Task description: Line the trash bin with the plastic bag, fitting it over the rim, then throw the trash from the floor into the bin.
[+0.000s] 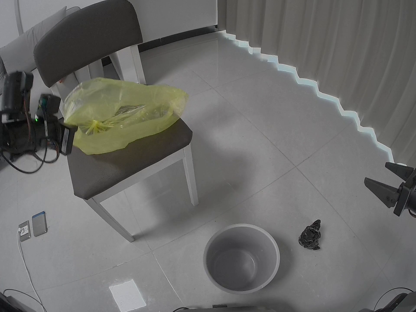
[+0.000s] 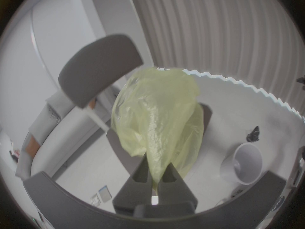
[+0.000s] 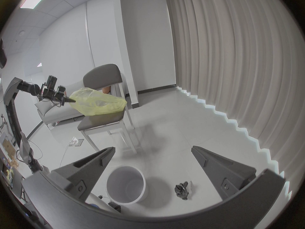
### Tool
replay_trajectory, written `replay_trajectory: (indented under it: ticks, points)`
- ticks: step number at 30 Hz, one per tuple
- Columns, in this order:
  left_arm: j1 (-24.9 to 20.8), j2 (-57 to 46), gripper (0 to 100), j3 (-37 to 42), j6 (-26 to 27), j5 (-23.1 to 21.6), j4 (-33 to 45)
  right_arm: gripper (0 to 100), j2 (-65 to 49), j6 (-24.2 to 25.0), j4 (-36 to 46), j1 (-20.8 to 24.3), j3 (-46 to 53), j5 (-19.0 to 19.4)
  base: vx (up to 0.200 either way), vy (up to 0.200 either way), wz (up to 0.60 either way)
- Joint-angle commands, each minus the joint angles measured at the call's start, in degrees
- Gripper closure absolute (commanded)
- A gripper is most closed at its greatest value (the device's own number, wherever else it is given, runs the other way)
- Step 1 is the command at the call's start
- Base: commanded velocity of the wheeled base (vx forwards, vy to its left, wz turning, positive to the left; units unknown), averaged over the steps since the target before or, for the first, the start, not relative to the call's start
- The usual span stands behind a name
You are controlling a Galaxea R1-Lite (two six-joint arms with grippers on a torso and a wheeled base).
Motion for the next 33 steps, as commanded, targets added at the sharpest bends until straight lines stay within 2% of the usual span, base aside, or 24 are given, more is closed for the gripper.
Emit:
replay_trajectory:
  ticks: [1,2,7,14,17,22,26,33]
  points:
    - [-16.19,-9.16,100,-23.29,5.15,-6.62,19.29,0,1.84,0.75,-3.68,1.98,-2.98,3.36,0.0,0.0,0.0]
    - [-20.58,-8.81,100,-25.14,5.15,-6.62,19.91,0,1.93,0.66,-3.68,2.42,-4.29,5.2,0.0,0.0,0.0]
    - [-27.26,-8.46,100,-22.15,5.24,-7.23,19.56,0,2.02,0.66,-3.15,2.59,-7.46,9.16,0.0,0.0,0.0]
    - [-30.34,-8.72,100,-20.74,5.15,-12.77,20.08,0,4.92,0.66,0.1,2.59,-12.82,9.33,0.0,0.0,0.0]
    - [-31.92,-9.16,100,-19.25,5.06,-13.03,20.87,0,7.2,0.66,2.12,2.59,-15.37,9.51,0.0,0.0,0.0]
    - [-32.1,-9.69,100,-17.05,5.15,-14.35,22.81,0,11.51,0.66,2.47,2.51,-18.88,9.51,0.0,0.0,0.0]
    - [-32.8,-8.64,100,-18.46,5.5,-15.49,24.74,0,14.85,0.66,2.47,2.59,-21.52,9.6,0.0,0.0,0.0]
    - [-38.78,-6.35,100,-25.14,4.71,-15.49,31.95,0,22.06,0.66,2.3,3.03,-25.56,11.27,0.0,0.0,0.0]
